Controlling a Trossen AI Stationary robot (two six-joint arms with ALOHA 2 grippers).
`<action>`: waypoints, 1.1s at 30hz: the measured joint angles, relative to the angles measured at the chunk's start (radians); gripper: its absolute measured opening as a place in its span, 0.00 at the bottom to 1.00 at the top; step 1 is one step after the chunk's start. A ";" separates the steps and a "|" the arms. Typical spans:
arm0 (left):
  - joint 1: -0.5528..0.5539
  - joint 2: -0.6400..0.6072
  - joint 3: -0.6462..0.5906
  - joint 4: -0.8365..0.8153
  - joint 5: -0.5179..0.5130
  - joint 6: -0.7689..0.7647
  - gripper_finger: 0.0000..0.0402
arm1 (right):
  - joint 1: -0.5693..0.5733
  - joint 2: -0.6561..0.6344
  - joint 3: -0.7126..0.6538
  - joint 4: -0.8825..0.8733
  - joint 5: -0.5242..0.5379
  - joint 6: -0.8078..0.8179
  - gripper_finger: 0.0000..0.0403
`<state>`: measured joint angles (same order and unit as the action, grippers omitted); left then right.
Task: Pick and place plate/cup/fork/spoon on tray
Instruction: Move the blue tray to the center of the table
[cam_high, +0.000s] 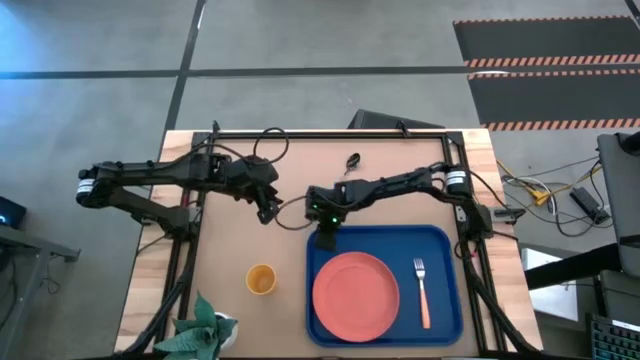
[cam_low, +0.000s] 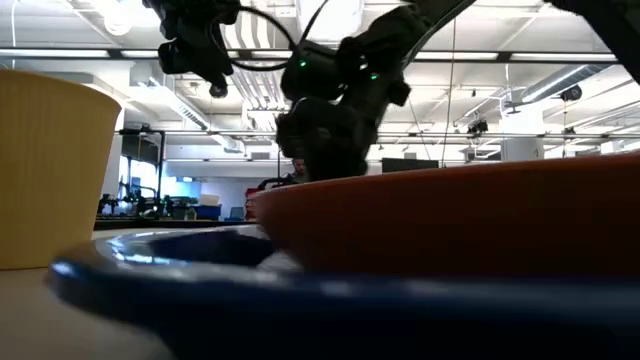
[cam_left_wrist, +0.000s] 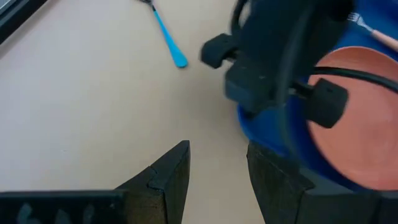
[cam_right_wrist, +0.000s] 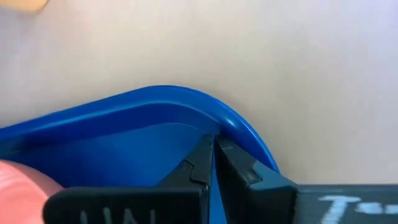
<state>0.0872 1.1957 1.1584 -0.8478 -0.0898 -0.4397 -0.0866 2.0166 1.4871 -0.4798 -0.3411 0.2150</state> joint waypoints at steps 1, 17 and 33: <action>0.000 0.000 0.000 0.000 0.000 0.000 0.35 | -0.007 0.007 0.017 -0.004 -0.001 -0.014 0.03; 0.000 0.000 0.000 0.002 -0.021 0.000 0.35 | -0.147 0.019 0.134 -0.024 -0.019 -0.122 0.03; 0.000 0.001 -0.002 0.002 -0.022 0.005 0.35 | -0.032 -0.022 0.093 -0.249 -0.049 -0.129 0.03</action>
<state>0.0872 1.1969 1.1568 -0.8461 -0.1120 -0.4343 -0.1187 1.9948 1.5797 -0.7289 -0.3899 0.0856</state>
